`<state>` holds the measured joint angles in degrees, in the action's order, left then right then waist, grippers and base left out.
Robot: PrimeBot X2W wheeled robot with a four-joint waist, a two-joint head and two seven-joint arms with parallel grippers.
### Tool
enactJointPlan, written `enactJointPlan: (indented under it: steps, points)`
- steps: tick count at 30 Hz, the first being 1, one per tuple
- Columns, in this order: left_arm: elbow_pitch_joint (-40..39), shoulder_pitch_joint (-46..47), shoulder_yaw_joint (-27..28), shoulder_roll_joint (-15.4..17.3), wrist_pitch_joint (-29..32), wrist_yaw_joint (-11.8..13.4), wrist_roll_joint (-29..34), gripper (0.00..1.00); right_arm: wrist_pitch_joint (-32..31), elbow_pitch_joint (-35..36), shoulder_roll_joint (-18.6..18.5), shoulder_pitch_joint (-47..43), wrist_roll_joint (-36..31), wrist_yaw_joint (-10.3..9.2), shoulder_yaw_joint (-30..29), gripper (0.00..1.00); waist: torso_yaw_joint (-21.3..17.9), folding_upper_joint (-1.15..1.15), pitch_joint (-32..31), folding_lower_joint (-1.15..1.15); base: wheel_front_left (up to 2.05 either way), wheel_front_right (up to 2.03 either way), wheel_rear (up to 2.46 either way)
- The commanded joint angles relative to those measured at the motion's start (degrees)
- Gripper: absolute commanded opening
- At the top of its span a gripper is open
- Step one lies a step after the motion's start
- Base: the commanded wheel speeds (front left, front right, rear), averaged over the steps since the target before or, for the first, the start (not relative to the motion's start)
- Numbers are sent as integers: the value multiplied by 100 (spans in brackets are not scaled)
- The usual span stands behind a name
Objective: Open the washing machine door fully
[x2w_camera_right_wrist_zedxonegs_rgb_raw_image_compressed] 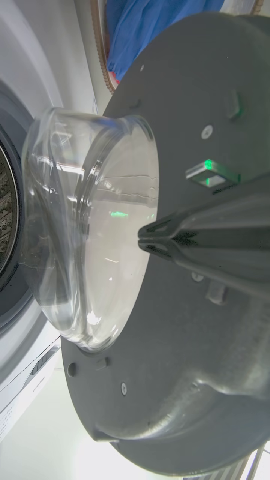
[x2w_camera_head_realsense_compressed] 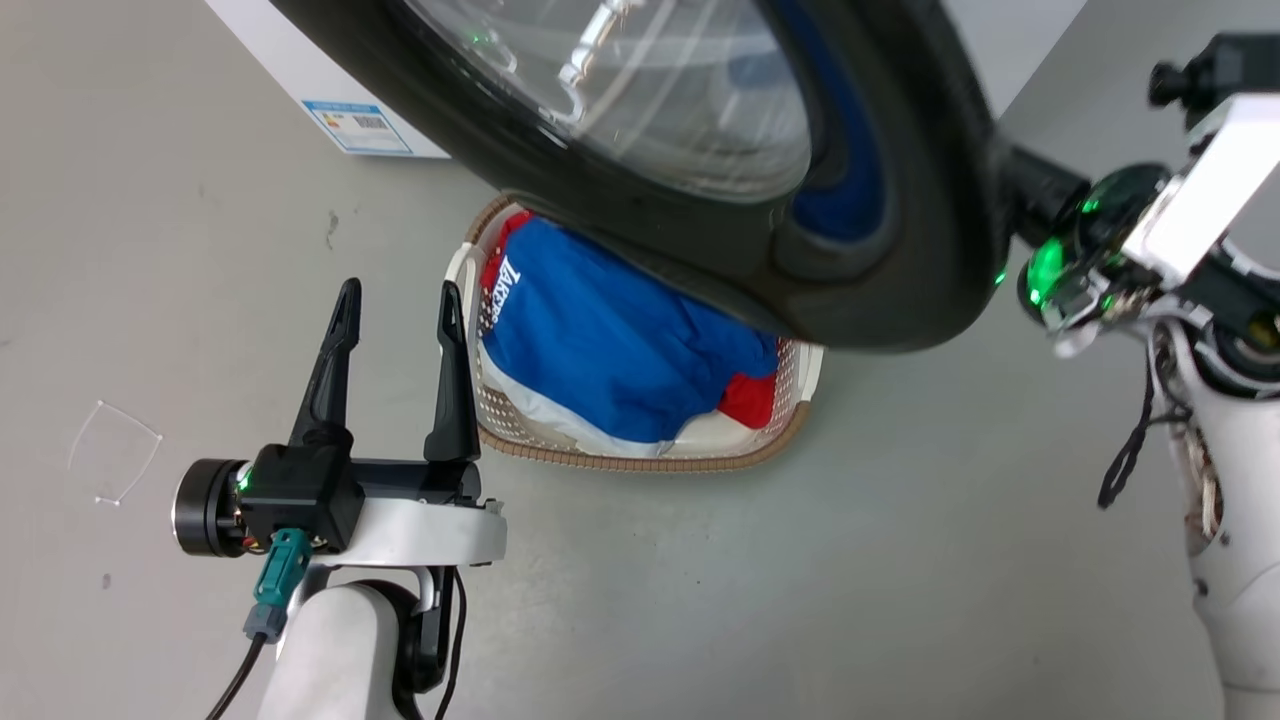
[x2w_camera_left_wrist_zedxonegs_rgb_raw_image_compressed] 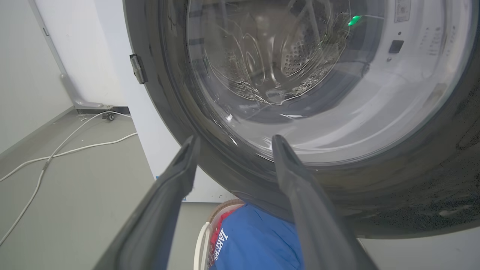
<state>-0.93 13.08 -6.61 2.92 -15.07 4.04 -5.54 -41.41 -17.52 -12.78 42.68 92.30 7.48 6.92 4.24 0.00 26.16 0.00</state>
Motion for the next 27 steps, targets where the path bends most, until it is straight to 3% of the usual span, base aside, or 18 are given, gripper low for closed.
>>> enactJointPlan:
  steps: [1,27]
  points:
    - [-6,-37,18,-7,-16,1,43,100,-32,24,34,-109,-4,3,36,0,-1,0,-47,0,0,0,0]
    - [145,-651,82,-7,-16,-3,123,100,-608,1035,748,-2151,160,8,1112,0,82,0,-1084,0,0,0,0]
